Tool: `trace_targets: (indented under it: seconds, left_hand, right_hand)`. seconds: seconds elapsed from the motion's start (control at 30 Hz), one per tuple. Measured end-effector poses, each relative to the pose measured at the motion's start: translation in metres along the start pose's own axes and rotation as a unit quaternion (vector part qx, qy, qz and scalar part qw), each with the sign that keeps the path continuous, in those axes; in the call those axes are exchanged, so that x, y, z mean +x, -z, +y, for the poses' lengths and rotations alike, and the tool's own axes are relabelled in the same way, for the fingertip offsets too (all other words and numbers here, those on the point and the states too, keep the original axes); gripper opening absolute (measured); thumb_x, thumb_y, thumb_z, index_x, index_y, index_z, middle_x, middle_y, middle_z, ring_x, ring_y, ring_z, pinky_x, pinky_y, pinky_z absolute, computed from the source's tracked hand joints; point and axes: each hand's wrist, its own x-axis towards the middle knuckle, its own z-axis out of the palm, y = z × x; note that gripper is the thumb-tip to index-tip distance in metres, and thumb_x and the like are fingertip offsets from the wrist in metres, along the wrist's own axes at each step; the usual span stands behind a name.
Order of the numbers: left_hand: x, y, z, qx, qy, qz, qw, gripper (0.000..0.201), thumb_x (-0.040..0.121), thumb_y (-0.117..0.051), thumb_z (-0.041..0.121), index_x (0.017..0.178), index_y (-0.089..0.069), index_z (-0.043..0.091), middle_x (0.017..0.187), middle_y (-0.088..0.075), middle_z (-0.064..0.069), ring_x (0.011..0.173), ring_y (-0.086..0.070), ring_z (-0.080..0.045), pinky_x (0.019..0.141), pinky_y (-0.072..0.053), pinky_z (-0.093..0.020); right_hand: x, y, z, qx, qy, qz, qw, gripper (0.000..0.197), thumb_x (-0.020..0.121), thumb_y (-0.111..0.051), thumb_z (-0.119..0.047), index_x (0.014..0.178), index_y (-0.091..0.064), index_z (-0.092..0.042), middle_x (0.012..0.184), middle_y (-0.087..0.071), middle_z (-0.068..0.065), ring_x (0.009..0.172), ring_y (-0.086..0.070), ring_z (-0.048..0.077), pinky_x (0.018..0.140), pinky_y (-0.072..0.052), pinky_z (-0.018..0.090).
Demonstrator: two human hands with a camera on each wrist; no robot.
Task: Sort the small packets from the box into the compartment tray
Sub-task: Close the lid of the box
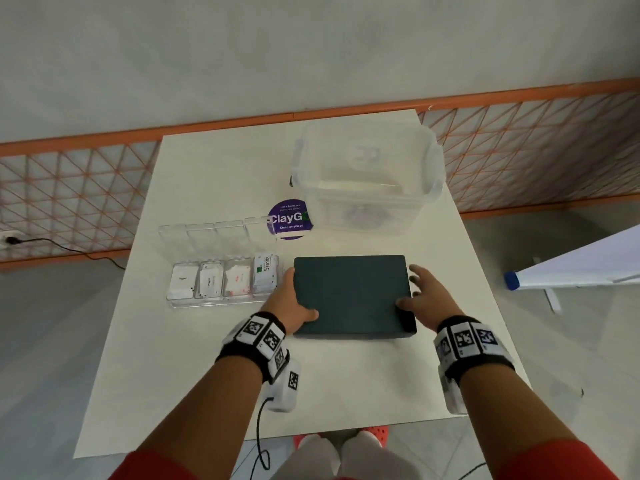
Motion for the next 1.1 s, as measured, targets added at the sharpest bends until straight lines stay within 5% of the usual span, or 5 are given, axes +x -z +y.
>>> trace_targets:
  seconds: [0.2, 0.37, 0.7, 0.9, 1.1]
  left_hand:
    - [0.006, 0.013, 0.01, -0.012, 0.023, -0.028, 0.999, 0.086, 0.074, -0.081, 0.014, 0.141, -0.027, 0.021, 0.129, -0.056, -0.004, 0.111, -0.057, -0.022, 0.097, -0.049, -0.04]
    - [-0.012, 0.072, 0.068, -0.141, -0.05, 0.025, 0.988, 0.066, 0.082, -0.071, 0.006, 0.134, -0.041, 0.032, 0.09, -0.069, 0.006, 0.075, -0.071, -0.014, 0.056, -0.056, -0.031]
    - [0.002, 0.153, 0.21, -0.111, -0.168, 0.185, 0.962, 0.02, 0.091, -0.057, 0.025, 0.081, -0.064, 0.041, 0.075, -0.069, 0.024, 0.069, -0.066, 0.004, 0.06, -0.052, -0.023]
    - [0.077, 0.146, 0.237, -0.08, -0.137, 0.191, 0.969, 0.015, 0.089, -0.054, 0.019, 0.102, -0.059, 0.024, 0.108, -0.067, -0.004, 0.097, -0.065, -0.026, 0.083, -0.056, -0.047]
    - [0.133, 0.131, 0.212, 0.056, -0.053, 0.181, 0.98, 0.037, 0.089, -0.052, 0.023, 0.125, -0.056, 0.014, 0.125, -0.06, -0.007, 0.111, -0.056, -0.029, 0.089, -0.044, -0.032]
  right_hand:
    - [-0.003, 0.01, -0.011, 0.044, -0.067, -0.061, 0.995, 0.042, 0.096, -0.058, -0.005, 0.135, -0.052, -0.017, 0.113, -0.069, 0.004, 0.105, -0.064, 0.029, 0.083, -0.057, 0.052]
    - [-0.012, 0.054, -0.072, 0.078, 0.031, -0.02, 0.996, 0.029, 0.091, -0.064, -0.004, 0.118, -0.064, -0.016, 0.08, -0.076, -0.005, 0.07, -0.072, 0.013, 0.054, -0.056, 0.029]
    - [0.004, 0.127, -0.207, 0.085, 0.177, 0.05, 0.979, 0.011, 0.09, -0.06, -0.013, 0.091, -0.071, -0.016, 0.082, -0.072, -0.001, 0.063, -0.072, 0.018, 0.053, -0.058, 0.029]
    - [0.077, 0.122, -0.237, 0.006, 0.155, 0.152, 0.976, 0.029, 0.089, -0.049, -0.005, 0.109, -0.07, -0.004, 0.112, -0.069, 0.016, 0.099, -0.063, 0.03, 0.091, -0.054, 0.04]
    - [0.13, 0.101, -0.223, -0.123, 0.064, 0.161, 0.977, 0.031, 0.09, -0.048, -0.009, 0.112, -0.064, 0.006, 0.113, -0.065, 0.024, 0.1, -0.06, 0.036, 0.078, -0.044, 0.034]
